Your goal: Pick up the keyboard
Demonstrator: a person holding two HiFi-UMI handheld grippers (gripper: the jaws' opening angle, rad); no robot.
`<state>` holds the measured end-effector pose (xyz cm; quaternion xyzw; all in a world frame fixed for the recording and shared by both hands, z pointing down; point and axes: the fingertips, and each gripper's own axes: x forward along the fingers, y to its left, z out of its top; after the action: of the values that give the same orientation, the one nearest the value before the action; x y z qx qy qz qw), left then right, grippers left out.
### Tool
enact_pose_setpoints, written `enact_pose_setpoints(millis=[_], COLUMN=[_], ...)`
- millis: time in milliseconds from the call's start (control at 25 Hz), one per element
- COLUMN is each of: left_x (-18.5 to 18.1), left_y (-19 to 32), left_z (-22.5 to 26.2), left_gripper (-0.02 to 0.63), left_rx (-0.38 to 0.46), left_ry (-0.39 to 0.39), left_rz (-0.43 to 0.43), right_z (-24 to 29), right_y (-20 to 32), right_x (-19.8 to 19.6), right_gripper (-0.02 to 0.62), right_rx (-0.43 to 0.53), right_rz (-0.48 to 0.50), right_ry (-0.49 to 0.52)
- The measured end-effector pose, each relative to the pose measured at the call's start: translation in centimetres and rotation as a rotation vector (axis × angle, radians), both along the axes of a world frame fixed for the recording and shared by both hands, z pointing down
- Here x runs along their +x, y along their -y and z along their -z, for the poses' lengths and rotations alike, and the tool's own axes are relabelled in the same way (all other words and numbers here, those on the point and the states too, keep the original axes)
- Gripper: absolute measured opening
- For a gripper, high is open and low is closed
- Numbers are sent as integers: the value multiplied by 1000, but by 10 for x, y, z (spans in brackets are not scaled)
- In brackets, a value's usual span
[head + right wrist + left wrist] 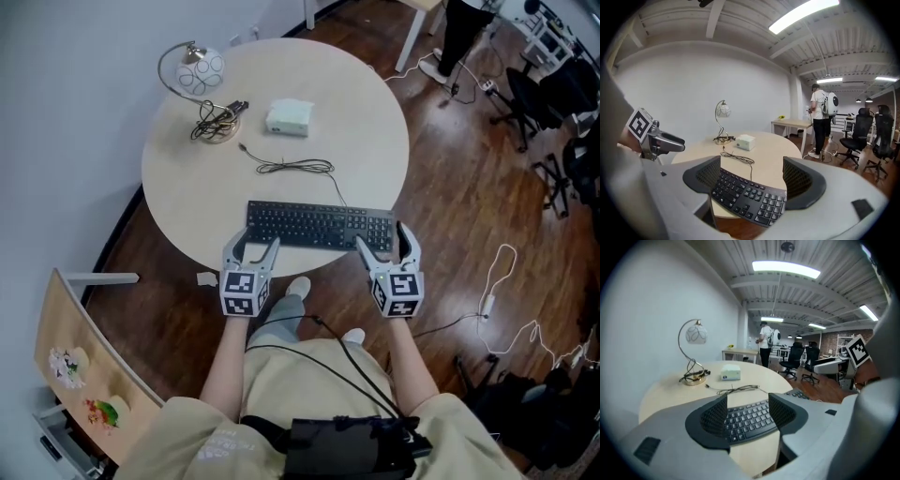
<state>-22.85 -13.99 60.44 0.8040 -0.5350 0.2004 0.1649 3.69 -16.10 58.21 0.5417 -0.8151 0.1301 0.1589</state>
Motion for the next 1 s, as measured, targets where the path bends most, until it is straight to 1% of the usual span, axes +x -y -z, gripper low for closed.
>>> enact_pose_setpoints(millis=[80,160,280,360,480,600,800,920,960,1000], left_x=[-10,-22,-40,-49,-56,-60,-63,-60,-59,-58], left_y=[-1,-1,2,6,15,28,46,49,49,48], left_z=[-33,-65,-98,-114,-134,-148,-158,-162,-162,-162], left_gripper=[265,270,270,272,286,301,302,294,291,288], left_rx=[-92,-173,-279,-336,-404,-444,-487,-517,-516,-513], left_ry=[-3,-7,-68,-90,-84,-81,-112,-141,-155,-170], left_rz=[5,17,56,61,34,2,4,4,0,-2], right_z=[-35,-68,-108,-128,-149,-170,-195,-195,-193,-192], right_y=[2,2,1,4,11,20,25,25,25,25], right_x=[6,15,32,45,60,64,55,48,46,45], right_gripper=[425,425,425,425,425,423,426,408,379,365], right_rx=[-85,-177,-298,-357,-415,-464,-553,-568,-567,-565], right_rz=[10,3,-34,-72,-108,-110,-88,-72,-66,-67], right_ry=[-12,4,58,93,131,149,225,317,343,361])
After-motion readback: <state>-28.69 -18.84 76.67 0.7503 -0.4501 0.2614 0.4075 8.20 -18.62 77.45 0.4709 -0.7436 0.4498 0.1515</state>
